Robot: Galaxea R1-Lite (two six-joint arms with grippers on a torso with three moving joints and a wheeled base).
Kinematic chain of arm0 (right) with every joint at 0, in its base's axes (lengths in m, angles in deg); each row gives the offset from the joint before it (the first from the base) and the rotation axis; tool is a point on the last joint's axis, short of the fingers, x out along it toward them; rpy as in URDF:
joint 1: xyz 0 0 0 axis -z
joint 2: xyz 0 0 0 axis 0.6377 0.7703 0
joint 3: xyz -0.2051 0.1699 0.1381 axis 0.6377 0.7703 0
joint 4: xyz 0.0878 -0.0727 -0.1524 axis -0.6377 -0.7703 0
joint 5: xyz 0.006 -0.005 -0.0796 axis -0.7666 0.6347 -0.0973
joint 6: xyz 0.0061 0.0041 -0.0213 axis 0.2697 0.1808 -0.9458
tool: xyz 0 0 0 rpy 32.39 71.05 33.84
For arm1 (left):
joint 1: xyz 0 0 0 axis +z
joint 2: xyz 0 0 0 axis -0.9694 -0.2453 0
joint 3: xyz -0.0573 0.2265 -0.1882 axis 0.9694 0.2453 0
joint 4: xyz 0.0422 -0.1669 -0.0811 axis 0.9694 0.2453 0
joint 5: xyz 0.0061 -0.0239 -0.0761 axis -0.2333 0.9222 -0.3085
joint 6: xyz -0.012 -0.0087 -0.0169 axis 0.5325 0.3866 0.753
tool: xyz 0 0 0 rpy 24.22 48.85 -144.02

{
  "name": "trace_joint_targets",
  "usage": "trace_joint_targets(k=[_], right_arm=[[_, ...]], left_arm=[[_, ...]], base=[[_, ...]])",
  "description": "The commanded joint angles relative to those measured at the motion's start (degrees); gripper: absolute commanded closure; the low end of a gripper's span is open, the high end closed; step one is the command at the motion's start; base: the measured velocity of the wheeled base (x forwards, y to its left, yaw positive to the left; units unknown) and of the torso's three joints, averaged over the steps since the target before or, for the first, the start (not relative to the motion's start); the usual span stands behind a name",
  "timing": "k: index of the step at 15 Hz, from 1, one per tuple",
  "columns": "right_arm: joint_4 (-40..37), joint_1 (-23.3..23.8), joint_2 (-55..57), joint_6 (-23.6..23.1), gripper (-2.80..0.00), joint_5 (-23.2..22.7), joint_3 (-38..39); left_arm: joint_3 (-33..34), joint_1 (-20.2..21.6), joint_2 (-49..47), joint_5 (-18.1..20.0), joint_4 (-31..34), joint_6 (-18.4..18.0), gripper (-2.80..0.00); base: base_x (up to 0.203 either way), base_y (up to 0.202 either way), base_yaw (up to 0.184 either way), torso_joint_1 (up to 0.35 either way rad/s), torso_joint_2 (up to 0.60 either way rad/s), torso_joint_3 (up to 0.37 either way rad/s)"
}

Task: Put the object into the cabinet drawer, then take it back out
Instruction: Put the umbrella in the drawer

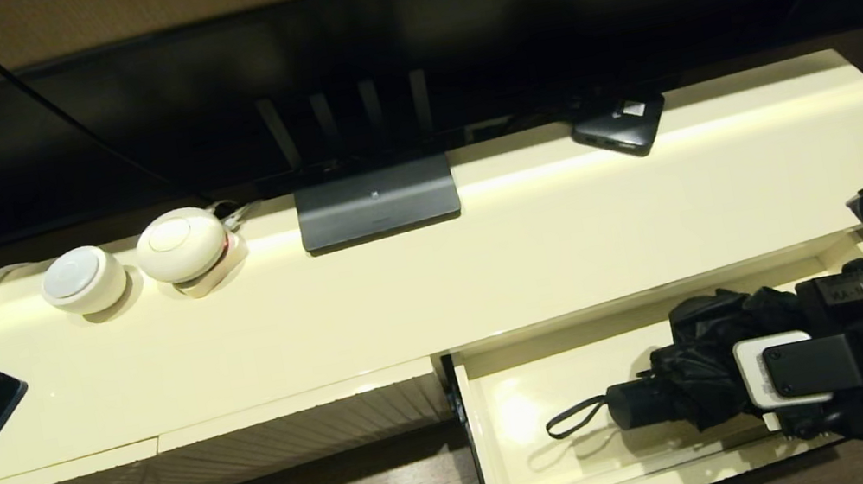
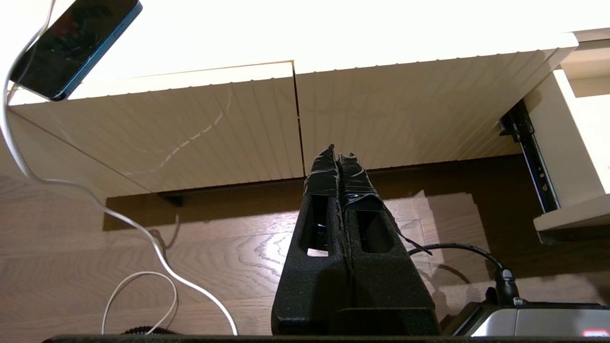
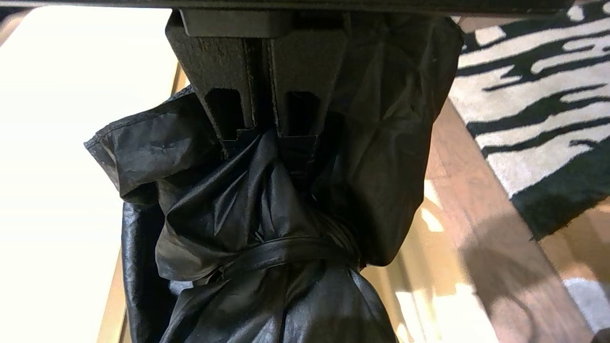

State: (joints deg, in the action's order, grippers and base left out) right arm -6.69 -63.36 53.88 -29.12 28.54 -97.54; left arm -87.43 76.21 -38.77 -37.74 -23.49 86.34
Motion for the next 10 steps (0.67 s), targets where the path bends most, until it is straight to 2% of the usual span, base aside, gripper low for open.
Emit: trace_joint_targets(k=[1, 5, 10], right_arm=[[1.96, 3.25, 4.15, -2.42, 0.00, -1.17, -0.14], [4.94, 5.76, 9.47, -4.14, 0.00, -3.67, -0.57], [7.73, 5.64, 12.57, -3.94, 0.00, -4.42, 0.46]], left_arm=[[0.18, 0.02, -0.07, -0.01, -0.04, 0.01, 0.00], [0.18, 0.02, -0.07, -0.01, -0.04, 0.01, 0.00], [0.18, 0.02, -0.07, -0.01, 0.05, 0.01, 0.00]], base=[[0.000, 0.000, 0.000, 0.000, 0.00, 0.000], [0.000, 0.000, 0.000, 0.000, 0.00, 0.000], [0.000, 0.000, 0.000, 0.000, 0.00, 0.000]])
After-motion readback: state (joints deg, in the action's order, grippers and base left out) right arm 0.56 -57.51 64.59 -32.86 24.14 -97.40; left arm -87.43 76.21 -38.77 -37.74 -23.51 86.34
